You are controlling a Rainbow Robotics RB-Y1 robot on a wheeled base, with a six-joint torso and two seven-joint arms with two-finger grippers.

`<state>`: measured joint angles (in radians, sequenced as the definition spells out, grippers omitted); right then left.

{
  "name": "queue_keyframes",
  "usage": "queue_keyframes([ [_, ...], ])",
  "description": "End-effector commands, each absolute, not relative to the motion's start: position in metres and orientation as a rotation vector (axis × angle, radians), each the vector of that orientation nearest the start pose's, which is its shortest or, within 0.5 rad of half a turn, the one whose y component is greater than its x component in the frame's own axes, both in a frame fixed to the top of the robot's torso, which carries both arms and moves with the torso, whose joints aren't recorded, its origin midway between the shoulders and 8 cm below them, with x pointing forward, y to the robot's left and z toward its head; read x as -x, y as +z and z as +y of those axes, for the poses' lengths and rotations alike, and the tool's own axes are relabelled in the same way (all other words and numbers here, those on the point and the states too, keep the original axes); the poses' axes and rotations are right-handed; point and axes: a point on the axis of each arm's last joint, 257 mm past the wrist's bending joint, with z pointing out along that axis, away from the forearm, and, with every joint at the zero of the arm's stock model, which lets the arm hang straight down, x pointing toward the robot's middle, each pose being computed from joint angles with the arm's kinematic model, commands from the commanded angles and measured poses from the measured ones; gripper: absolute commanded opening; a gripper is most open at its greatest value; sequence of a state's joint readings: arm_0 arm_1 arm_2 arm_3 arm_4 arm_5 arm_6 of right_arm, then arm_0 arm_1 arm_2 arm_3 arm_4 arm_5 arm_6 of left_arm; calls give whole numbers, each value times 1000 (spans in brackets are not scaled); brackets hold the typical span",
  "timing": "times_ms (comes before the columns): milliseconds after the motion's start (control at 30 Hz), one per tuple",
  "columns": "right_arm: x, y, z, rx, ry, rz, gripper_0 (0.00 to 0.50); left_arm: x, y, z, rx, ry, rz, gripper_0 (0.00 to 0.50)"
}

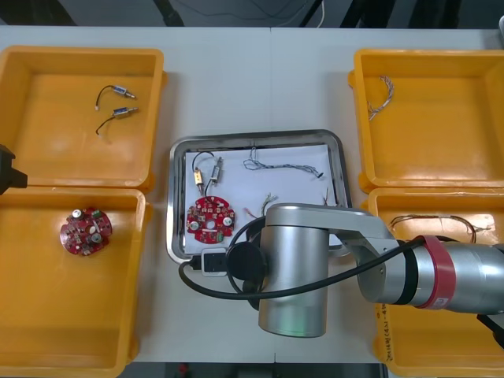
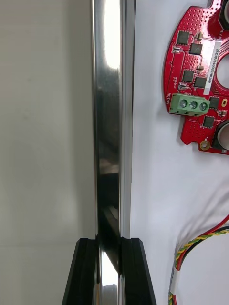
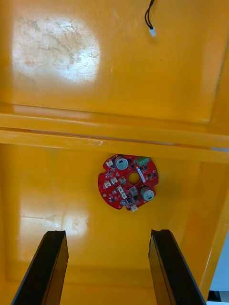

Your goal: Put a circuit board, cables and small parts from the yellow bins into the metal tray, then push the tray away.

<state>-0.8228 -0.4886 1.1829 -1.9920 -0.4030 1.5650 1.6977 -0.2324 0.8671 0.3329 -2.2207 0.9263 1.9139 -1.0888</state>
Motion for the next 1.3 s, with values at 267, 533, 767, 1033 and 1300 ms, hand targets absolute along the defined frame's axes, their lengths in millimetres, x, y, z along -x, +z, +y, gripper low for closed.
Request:
queue_keyframes([
  [267,-426,-266,-12,1832,-547,1792,31,-380,-108,382,11,75,2582,500],
  [533,-451,-252,-13,1800,-601,1774,23,-380,-108,382,11,75,2582,500],
  [767,-471,-239,-12,1770,-632,1755,19,-380,-108,382,11,75,2582,500],
  [1033,-496,-222,-11,1731,-671,1729,17,-380,-108,382,11,75,2582,500],
  [1300,-522,-208,-6,1688,-675,1694,16,-380,-108,382,11,75,2582,500],
])
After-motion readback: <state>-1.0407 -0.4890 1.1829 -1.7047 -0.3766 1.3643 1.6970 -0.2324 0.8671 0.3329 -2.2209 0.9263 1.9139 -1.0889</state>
